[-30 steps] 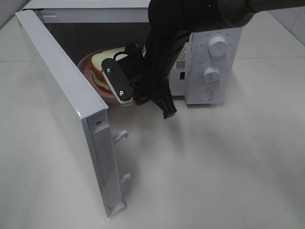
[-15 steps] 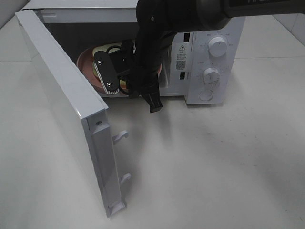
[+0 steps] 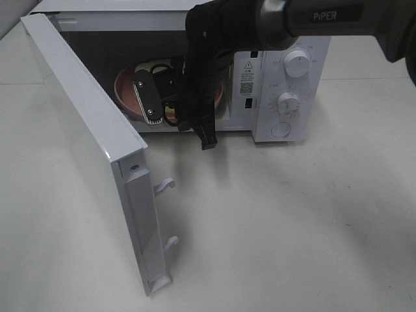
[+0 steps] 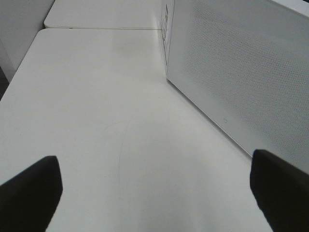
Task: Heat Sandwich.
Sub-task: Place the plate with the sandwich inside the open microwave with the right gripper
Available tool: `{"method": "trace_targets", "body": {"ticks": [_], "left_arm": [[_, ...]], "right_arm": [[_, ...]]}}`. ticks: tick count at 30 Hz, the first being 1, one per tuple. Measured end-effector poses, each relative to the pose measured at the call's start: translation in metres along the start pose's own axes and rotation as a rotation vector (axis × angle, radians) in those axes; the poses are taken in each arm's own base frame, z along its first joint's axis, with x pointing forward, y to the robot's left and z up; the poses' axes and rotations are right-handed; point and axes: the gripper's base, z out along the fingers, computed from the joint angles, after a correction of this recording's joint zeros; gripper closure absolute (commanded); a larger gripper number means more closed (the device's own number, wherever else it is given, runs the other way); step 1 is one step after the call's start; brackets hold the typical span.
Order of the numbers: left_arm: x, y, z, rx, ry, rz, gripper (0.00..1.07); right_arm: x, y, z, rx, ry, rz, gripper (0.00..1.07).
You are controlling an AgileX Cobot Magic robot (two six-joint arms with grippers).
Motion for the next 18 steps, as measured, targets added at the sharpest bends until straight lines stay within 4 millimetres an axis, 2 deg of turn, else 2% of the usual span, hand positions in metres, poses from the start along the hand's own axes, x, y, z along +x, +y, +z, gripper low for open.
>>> {"method": "trace_targets", "body": {"ticks": [11,18], "left_arm": [[0.000,0.000,0.000,0.000,0.000,0.000,0.07],[0.000,0.000,0.000,0.000,0.000,0.000,0.07]], "right_arm": [[0.001,-0.011,0.013,0.055,-0.007,0.044,1.03],[0.000,-0.013,0.013,0.079,-0.009,0.038,0.93]]}}
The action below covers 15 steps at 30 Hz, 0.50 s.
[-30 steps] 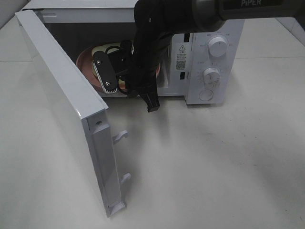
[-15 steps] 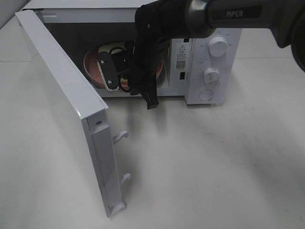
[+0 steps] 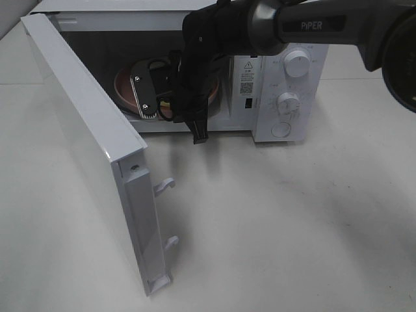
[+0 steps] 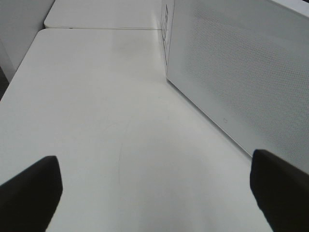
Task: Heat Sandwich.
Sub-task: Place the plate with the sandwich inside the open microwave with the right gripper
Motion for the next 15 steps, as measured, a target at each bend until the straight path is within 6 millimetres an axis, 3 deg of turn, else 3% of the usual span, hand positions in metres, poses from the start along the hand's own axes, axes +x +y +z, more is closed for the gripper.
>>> {"method": "trace_targets", "body": {"ticks": [2,3,4,7,8,11,15], "left_arm": [[0.0000,0.0000,0.0000,0.000,0.000,0.000,0.07],[0.0000,0.0000,0.0000,0.000,0.000,0.000,0.07],[0.0000,0.0000,0.0000,0.000,0.000,0.000,0.07],[0.0000,0.0000,0.0000,0.000,0.000,0.000,0.07],[0.0000,0.0000,0.0000,0.000,0.000,0.000,0.07],[0.0000,0.0000,0.0000,0.000,0.000,0.000,0.07],[0.0000,0.0000,0.0000,0.000,0.000,0.000,0.07]], "right_arm": [[-0.0006,-0.0014,0.0000,0.016,-0.006,0.001,0.85],[-0.0009,-0.0023,-0.0002,0.023,-0.009,0.006,0.77],[-0.0009,-0.0023,-0.0002,0.023,-0.009,0.006,0.77],[-0.0014,-0.0038,-0.0006,0.036,-0.015,0.049,0.54],[-0.0014,-0.0038,-0.0006,0.036,-0.015,0.049,0.54],[-0.0013,-0.0038,-0.0006,0.035,-0.015,0.093,0.37],[-0.0013,-0.0037,-0.0006,0.034,-0.015,0.119,0.30]]}}
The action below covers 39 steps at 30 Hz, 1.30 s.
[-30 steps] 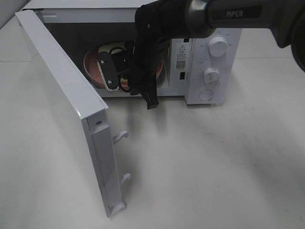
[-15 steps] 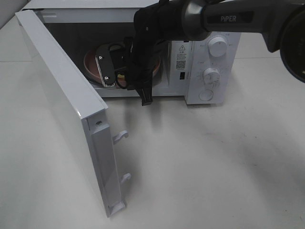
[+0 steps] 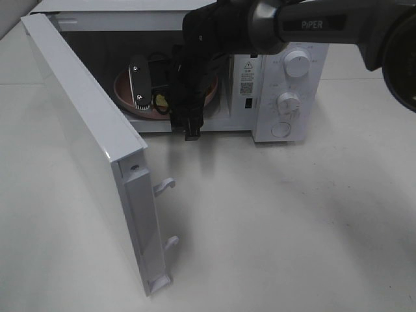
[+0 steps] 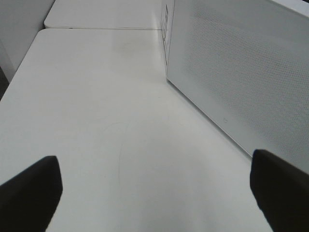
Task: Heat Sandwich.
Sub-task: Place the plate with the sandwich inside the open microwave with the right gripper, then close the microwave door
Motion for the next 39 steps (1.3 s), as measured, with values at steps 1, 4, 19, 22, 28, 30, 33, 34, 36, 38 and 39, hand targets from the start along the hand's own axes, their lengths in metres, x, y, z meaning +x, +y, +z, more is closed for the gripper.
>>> {"method": "trace_targets", "body": {"ticks": [1,4,19,22,28,30,33,34,36,38,39], "left_arm": [[0.000,0.000,0.000,0.000,0.000,0.000,0.07],[0.000,0.000,0.000,0.000,0.000,0.000,0.07],[0.000,0.000,0.000,0.000,0.000,0.000,0.07],[0.000,0.000,0.000,0.000,0.000,0.000,0.07],[0.000,0.000,0.000,0.000,0.000,0.000,0.07],[0.000,0.000,0.000,0.000,0.000,0.000,0.07],[0.000,0.000,0.000,0.000,0.000,0.000,0.07],[0.000,0.000,0.000,0.000,0.000,0.000,0.07],[0.000,0.000,0.000,0.000,0.000,0.000,0.07],[0.000,0.000,0.000,0.000,0.000,0.000,0.07],[0.000,0.000,0.000,0.000,0.000,0.000,0.07]], "right_arm": [[0.000,0.000,0.000,0.000,0.000,0.000,0.30],[0.000,0.000,0.000,0.000,0.000,0.010,0.31],[0.007,0.014,-0.018,0.007,-0.010,0.015,0.31],[0.008,0.017,-0.024,0.007,-0.010,0.015,0.31],[0.013,0.026,-0.036,-0.008,-0.004,0.014,0.31],[0.014,0.027,-0.037,-0.009,-0.004,0.018,0.31],[0.016,0.033,-0.043,-0.019,0.001,0.048,0.31],[0.016,0.033,-0.043,-0.019,0.001,0.048,0.31],[0.018,0.036,-0.048,-0.023,0.004,0.066,0.31],[0.019,0.038,-0.053,-0.024,0.004,0.082,0.31],[0.019,0.038,-0.053,-0.024,0.004,0.082,0.31]]}}
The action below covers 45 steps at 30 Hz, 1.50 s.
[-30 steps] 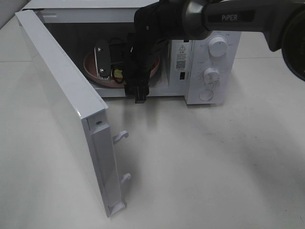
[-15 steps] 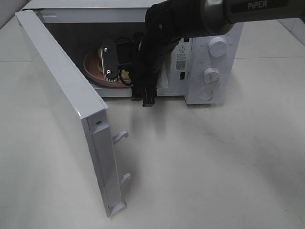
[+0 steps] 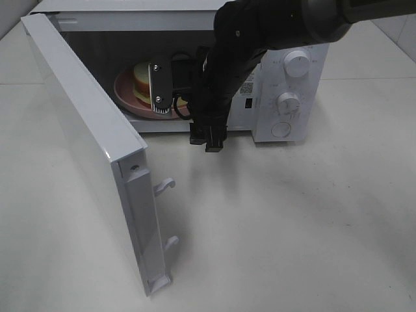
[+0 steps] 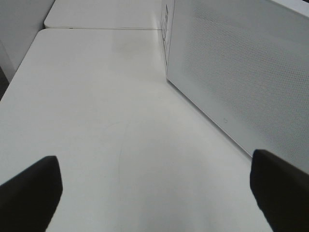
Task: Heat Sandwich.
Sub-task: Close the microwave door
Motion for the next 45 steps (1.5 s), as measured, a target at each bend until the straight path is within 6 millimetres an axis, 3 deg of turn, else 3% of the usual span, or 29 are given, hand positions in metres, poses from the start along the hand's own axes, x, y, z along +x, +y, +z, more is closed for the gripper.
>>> {"method": "trace_targets", "body": {"ticks": [22,31,45], "left_arm": [[0.000,0.000,0.000,0.000,0.000,0.000,0.07],[0.000,0.000,0.000,0.000,0.000,0.000,0.07],[0.000,0.000,0.000,0.000,0.000,0.000,0.07]], "right_arm": [[0.025,0.032,-0.061,0.025,0.028,0.234,0.31],[0.038,0.053,-0.087,0.023,0.030,0.292,0.31],[0.064,0.097,-0.129,0.022,0.038,0.600,0.31]]}}
